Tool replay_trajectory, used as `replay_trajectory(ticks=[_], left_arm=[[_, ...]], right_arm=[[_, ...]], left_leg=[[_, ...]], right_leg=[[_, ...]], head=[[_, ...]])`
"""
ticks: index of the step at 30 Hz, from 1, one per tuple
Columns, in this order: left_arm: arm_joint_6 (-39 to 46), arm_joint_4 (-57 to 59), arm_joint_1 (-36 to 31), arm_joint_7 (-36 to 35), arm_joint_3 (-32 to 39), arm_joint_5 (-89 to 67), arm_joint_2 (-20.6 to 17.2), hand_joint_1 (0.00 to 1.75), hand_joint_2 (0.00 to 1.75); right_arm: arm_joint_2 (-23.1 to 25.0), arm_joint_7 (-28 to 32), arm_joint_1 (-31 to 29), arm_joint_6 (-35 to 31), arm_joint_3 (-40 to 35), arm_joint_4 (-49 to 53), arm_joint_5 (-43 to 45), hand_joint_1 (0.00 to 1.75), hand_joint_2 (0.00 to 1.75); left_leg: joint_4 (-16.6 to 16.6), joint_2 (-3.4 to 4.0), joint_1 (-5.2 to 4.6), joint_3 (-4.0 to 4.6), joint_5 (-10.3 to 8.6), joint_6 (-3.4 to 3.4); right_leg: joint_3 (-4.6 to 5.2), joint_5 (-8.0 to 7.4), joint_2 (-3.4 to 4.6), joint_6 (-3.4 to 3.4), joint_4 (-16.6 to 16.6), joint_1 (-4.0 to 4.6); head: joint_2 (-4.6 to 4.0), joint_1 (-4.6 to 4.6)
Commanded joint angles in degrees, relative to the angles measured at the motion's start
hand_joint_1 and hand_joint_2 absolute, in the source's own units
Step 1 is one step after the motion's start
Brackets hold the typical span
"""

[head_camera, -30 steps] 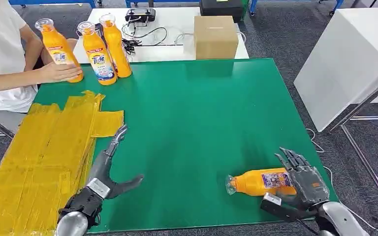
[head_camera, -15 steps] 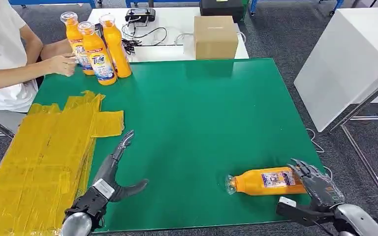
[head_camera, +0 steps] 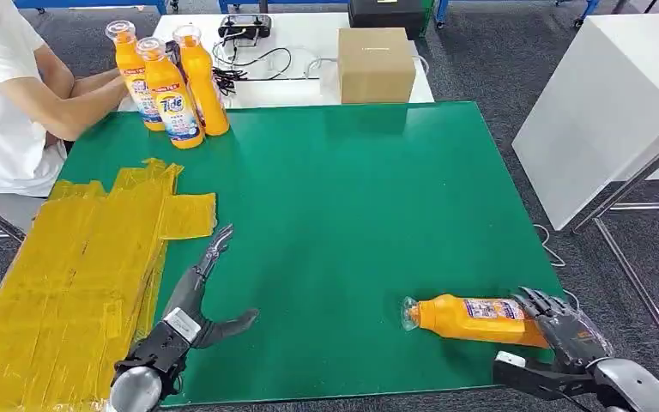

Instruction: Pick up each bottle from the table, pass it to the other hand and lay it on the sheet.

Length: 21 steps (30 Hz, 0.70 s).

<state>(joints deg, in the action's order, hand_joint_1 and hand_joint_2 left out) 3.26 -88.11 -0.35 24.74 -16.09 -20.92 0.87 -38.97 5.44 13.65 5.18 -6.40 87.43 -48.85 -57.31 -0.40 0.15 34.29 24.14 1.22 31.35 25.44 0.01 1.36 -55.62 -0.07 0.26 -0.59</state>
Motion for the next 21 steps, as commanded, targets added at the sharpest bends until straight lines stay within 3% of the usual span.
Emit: replay_trajectory(ticks=[1, 2, 7, 9, 14, 17, 21], left_arm=[[0.07, 3.68, -2.2, 0.07, -1.31, 0.29, -0.39, 0.0, 1.75], [0.12, 3.67, -2.28, 0.07, -1.43, 0.34, -0.37, 0.0, 1.75], [0.23, 3.52, -2.77, -0.01, -3.08, 0.34, 0.04, 0.0, 1.75], [0.41, 3.14, -2.52, -0.11, -3.15, 0.36, 0.19, 0.0, 1.75], [0.84, 1.89, -1.55, -0.34, -2.6, 0.35, 0.41, 0.0, 1.75], [0.28, 0.23, -0.63, -1.2, -2.51, -0.07, 0.53, 0.0, 1.75], [-2.83, -1.02, -0.62, -2.47, -4.86, -0.39, 0.14, 0.0, 1.75]], right_arm=[[1.23, -0.55, -1.97, -0.03, -3.59, -4.92, -0.64, 1.54, 1.75], [1.73, -0.56, -2.43, -0.42, -3.94, -5.51, -0.91, 1.62, 1.75], [5.4, -1.52, -6.19, -3.5, -7.64, -10.43, -4.15, 1.68, 1.75], [7.26, -2.66, -8.18, -4.93, -8.85, -12.9, -6.4, 1.62, 1.75], [11.06, -2.78, -10.3, -8.4, -8.82, -14.92, -9.69, 1.75, 1.75], [17.78, -2.89, -11.98, -14.25, -4.93, -14.09, -10.34, 1.75, 1.75], [29.87, 0.23, -14.64, -20.58, 2.62, -11.72, -3.14, 1.75, 1.75]], left_leg=[[0.11, -0.03, 0.04, -0.28, 0.05, -0.05], [0.09, -0.04, 0.05, -0.21, 0.03, -0.04], [0.2, 0.08, 0.11, -0.43, 0.05, -0.07], [0.12, 0.17, 0.11, -0.27, 0.01, -0.05], [0.16, 0.23, 0.12, -0.48, 0.02, -0.07], [0.19, 0.31, 0.16, -0.61, 0.02, -0.09], [0.19, 0.51, 0.19, -0.61, 0.04, -0.12]], right_leg=[[-0.32, 0.04, -0.06, 0.01, 0.18, 0.04], [-0.26, 0.02, -0.06, 0.0, 0.16, 0.05], [-0.47, -0.02, 0.02, 0.0, 0.32, 0.1], [-0.28, -0.05, 0.08, -0.01, 0.21, 0.12], [-0.42, -0.06, 0.17, -0.02, 0.24, 0.13], [-0.54, -0.09, 0.28, -0.03, 0.28, 0.17], [-0.48, -0.11, 0.49, -0.07, 0.22, 0.21]], head=[[0.0, 0.0], [0.0, -0.02], [0.0, -0.02], [0.0, -0.02], [0.0, 0.0], [0.0, -0.02], [0.0, -0.02]])
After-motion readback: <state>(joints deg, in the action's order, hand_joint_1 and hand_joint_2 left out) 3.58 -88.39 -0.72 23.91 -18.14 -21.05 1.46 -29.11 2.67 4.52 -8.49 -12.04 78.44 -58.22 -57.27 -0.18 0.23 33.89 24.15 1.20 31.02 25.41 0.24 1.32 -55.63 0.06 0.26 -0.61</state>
